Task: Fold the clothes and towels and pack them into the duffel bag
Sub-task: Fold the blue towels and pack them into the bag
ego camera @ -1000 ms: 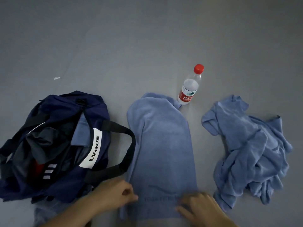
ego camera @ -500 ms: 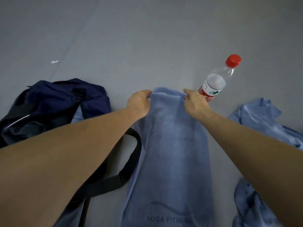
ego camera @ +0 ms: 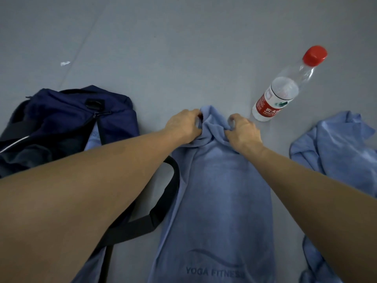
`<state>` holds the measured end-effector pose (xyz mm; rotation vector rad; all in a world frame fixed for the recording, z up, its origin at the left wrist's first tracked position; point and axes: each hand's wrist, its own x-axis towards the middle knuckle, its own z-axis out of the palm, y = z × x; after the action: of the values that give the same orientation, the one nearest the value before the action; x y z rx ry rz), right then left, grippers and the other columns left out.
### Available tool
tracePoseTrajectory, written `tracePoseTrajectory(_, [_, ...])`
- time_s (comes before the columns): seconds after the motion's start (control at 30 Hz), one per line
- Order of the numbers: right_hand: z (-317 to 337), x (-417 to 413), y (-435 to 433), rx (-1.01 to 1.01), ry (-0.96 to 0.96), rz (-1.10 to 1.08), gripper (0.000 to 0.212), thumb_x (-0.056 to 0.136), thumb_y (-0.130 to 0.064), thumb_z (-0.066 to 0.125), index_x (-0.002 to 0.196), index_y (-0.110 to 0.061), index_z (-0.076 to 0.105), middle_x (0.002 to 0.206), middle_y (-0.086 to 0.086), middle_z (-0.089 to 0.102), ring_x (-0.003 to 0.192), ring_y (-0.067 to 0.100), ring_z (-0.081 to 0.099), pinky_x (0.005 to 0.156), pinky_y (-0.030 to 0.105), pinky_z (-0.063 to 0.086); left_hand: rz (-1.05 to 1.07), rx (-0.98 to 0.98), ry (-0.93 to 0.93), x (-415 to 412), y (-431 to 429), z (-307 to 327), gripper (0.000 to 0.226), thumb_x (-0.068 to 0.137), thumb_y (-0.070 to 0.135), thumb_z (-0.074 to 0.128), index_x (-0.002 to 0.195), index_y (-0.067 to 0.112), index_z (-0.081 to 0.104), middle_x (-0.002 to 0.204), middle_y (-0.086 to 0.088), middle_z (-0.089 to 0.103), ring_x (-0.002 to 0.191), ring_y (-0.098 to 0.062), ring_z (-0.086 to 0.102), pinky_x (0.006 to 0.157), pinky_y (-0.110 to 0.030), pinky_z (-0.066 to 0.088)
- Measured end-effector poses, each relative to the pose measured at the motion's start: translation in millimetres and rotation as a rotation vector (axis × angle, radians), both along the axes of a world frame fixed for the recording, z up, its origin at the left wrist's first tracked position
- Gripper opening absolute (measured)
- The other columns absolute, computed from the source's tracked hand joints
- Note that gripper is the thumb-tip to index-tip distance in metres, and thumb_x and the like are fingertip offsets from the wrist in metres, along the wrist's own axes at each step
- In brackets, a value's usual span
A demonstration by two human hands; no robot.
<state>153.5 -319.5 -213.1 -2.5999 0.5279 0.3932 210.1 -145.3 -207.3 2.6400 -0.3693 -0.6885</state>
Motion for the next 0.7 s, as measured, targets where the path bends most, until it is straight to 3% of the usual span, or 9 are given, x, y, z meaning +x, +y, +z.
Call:
tracePoseTrajectory(0.03, [0.4,-1.1,0.0,0.009,-0.01,-0.001,0.019,0.091,-0.019,0.057,0.109,-0.013,0.06,0.109,0.014,0.063,0.098,0.039,0.06,0.076,0.036,0.043,0.006,-0.032,0.006,0.0,-1.6,0.3,0.009,0.092,0.024,0.055,0.099,0.024,0.06,0.089,0.002,0.059,0.082,-0.022,0.057,0.064,-0.03,0.04])
tracePoseTrajectory(0.1, [3.6,-3.0,0.2,0.034,-0.032,-0.009,0.01,0.09,-0.018,0.056,0.091,-0.011,0.063,0.096,0.013,0.064,0.088,0.039,0.061,0.07,0.035,0.045,0.037,-0.08,0.003,0.8,-2.3,1.5,0.013,0.092,0.018,0.053,0.082,0.024,0.059,0.078,0.005,0.059,0.077,-0.021,0.057,0.057,-0.028,0.037])
tracePoseTrajectory(0.17, [9.0,-5.0,0.3,0.062,-0.064,-0.023,0.014,0.089,-0.018,0.056,0.079,-0.009,0.059,0.083,0.011,0.061,0.081,0.039,0.061,0.065,0.035,0.044,0.077,-0.114,-0.006,1.2,-1.6,7.3,0.011,0.094,0.019,0.051,0.084,0.022,0.055,0.082,0.003,0.06,0.08,-0.022,0.056,0.064,-0.03,0.04])
tracePoseTrajectory(0.3, [23.8,-6.4,-1.8,0.1,-0.174,-0.047,0.014,0.089,-0.024,0.06,0.094,-0.011,0.061,0.092,0.01,0.063,0.083,0.036,0.059,0.073,0.041,0.051,0.194,-0.178,-0.066,4.0,-1.0,29.6,0.012,0.096,0.028,0.048,0.089,0.018,0.047,0.086,-0.004,0.059,0.081,-0.027,0.053,0.07,-0.034,0.036])
tracePoseTrajectory(0.43, [40.1,-17.3,-1.6,0.052,-0.3,-0.04,0.019,0.09,-0.031,0.059,0.088,-0.015,0.05,0.092,0.006,0.057,0.079,0.035,0.053,0.065,0.037,0.037,0.26,-0.282,-0.026,9.0,10.5,55.3,0.014,0.093,0.025,0.052,0.082,0.02,0.046,0.078,0.002,0.054,0.077,-0.022,0.049,0.061,-0.033,0.034])
tracePoseTrajectory(0.53, [59.4,-30.9,-1.3,-0.044,-0.378,-0.013,0.022,0.093,-0.035,0.056,0.089,-0.014,0.05,0.098,0.01,0.055,0.083,0.04,0.055,0.064,0.038,0.035,0.212,-0.358,0.06,0.7,26.0,77.4,0.019,0.087,0.028,0.068,0.086,0.019,0.051,0.081,0.002,0.054,0.075,-0.017,0.049,0.065,-0.029,0.039])
tracePoseTrajectory(0.6, [76.4,-41.6,-2.6,-0.141,-0.407,0.029,0.02,0.093,-0.034,0.055,0.09,-0.014,0.051,0.1,0.012,0.057,0.084,0.042,0.055,0.063,0.039,0.034,0.142,-0.357,0.129,-8.2,37.2,94.0,0.029,0.084,0.031,0.076,0.098,0.017,0.056,0.089,-0.003,0.062,0.079,-0.02,0.056,0.072,-0.034,0.047])
tracePoseTrajectory(0.67, [93.5,-57.1,-1.9,-0.232,-0.443,0.105,0.015,0.091,-0.026,0.055,0.094,-0.012,0.054,0.1,0.012,0.06,0.083,0.042,0.056,0.062,0.039,0.034,0.038,-0.285,0.127,-20.9,46.6,110.0,0.031,0.083,0.027,0.075,0.109,0.021,0.059,0.096,-0.007,0.069,0.085,-0.025,0.063,0.078,-0.04,0.052])
tracePoseTrajectory(0.7, [99.5,-66.2,-0.4,-0.277,-0.457,0.152,0.013,0.089,-0.022,0.055,0.096,-0.011,0.055,0.099,0.012,0.061,0.082,0.043,0.057,0.061,0.039,0.035,-0.023,-0.244,0.094,-29.0,50.2,117.3,0.025,0.084,0.024,0.071,0.106,0.024,0.06,0.093,-0.005,0.068,0.084,-0.025,0.062,0.075,-0.039,0.052])
